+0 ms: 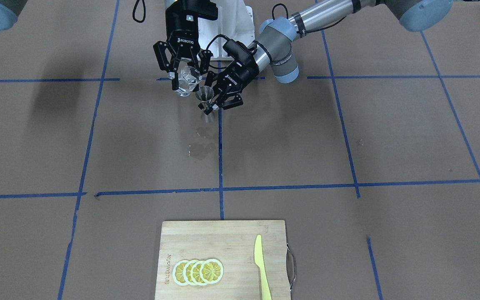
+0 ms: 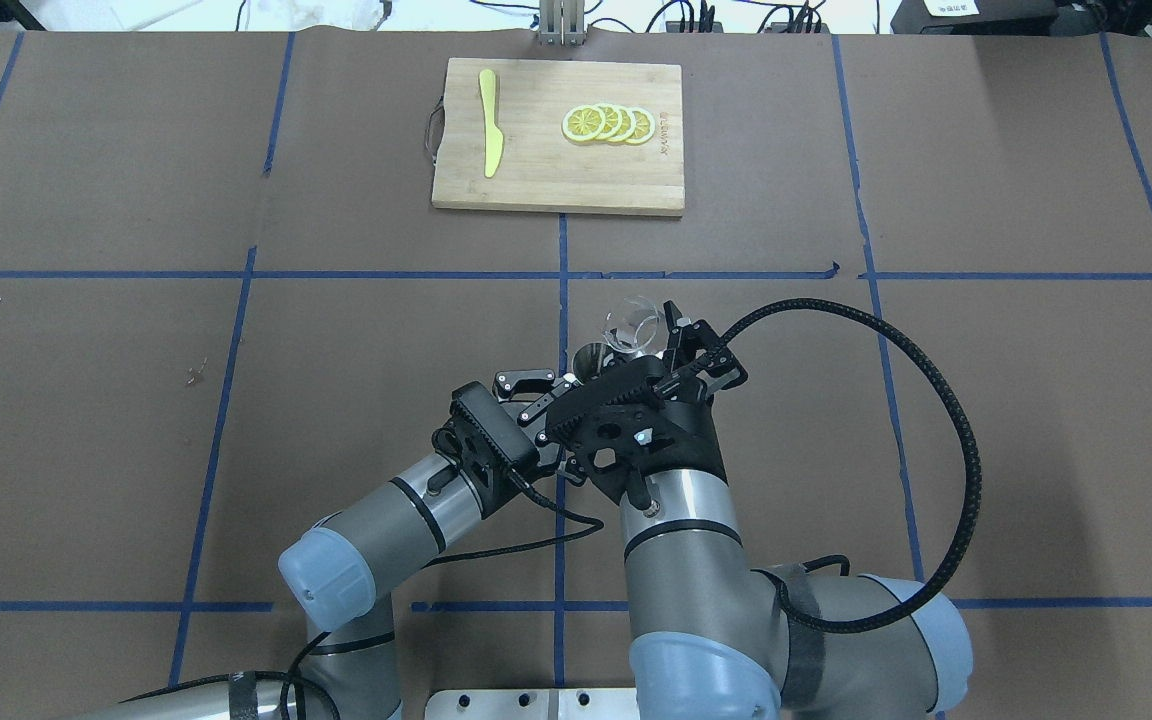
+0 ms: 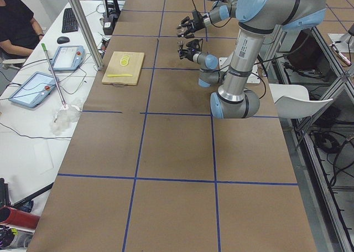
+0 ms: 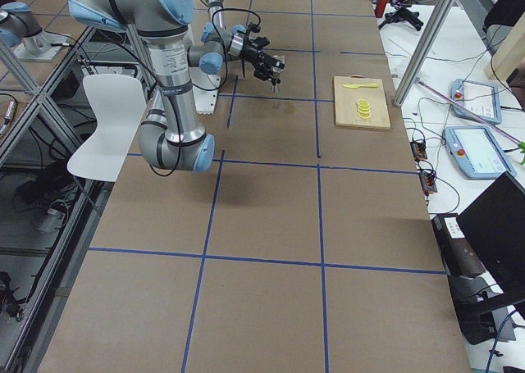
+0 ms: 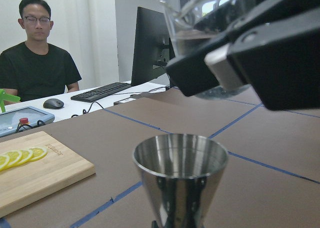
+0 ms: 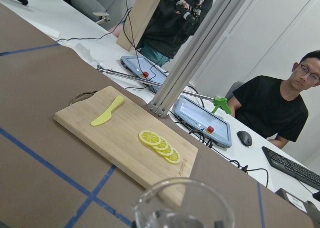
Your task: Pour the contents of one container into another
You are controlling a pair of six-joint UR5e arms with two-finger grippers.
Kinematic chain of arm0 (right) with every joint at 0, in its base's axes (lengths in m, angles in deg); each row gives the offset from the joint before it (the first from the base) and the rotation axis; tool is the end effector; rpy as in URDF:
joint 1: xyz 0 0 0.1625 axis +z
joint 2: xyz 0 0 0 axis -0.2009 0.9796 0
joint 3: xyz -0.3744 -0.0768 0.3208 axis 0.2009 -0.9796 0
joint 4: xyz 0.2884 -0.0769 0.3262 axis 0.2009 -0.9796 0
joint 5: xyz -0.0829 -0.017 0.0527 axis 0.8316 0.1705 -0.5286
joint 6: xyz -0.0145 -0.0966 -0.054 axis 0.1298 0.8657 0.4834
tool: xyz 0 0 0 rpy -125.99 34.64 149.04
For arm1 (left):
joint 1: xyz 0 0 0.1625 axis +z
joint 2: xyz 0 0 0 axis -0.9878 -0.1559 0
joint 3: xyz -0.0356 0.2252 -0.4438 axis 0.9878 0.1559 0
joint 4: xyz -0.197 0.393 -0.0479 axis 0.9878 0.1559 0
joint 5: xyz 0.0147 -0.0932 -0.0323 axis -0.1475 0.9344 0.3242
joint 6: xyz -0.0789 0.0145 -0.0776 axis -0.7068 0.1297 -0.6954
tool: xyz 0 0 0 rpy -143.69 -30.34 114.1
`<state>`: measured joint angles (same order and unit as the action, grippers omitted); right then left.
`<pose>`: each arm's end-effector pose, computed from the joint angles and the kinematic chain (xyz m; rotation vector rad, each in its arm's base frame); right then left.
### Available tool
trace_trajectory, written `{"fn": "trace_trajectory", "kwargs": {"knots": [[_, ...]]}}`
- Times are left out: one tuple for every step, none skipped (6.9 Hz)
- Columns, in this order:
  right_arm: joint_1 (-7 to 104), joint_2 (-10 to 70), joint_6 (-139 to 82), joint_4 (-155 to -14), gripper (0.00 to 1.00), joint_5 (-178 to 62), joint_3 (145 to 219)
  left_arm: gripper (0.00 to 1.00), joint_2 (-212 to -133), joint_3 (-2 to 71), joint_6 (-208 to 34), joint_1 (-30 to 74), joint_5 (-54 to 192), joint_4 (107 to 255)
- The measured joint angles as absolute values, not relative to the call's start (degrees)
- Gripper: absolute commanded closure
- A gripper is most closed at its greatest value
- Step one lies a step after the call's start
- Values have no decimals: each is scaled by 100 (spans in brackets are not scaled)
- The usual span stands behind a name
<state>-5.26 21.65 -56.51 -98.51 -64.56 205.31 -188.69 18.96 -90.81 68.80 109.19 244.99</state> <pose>-0.5578 -0.2934 0.2124 1.2271 -0.3238 -0.1076 0.6845 -0.3387 0.2859 1.4914 1.1881 0.2212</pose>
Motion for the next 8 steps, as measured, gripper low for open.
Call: {"fn": "trace_trajectory", "kwargs": {"knots": [[-526,2166,-5525,-9923,100,-6417,20532,100,-18876,1895,-9083,6878,10919,24499],[-528,2166,-5435,-9994,100,-6363,20532,100,-18884,1895,-9083,6878,10919,24499],[-531,2164,-5328,-10065,100,-6314,20532,100,-18889,1892,-9085,6880,10919,24499],[-534,2161,-5212,-10124,100,-6273,20534,100,-18892,1889,-9085,6881,10919,24499],[-534,2161,-5131,-10159,100,-6239,20536,100,-18893,1884,-9081,6881,10919,24499],[-538,2160,-5052,-10178,100,-6203,20534,100,-18896,1881,-9079,6880,10919,24499],[-541,2162,-4951,-10185,100,-6167,20532,100,-18903,1879,-9079,6877,10919,24499],[-542,2166,-4856,-10187,100,-6149,20532,100,-18907,1878,-9079,6875,10919,24499]]}}
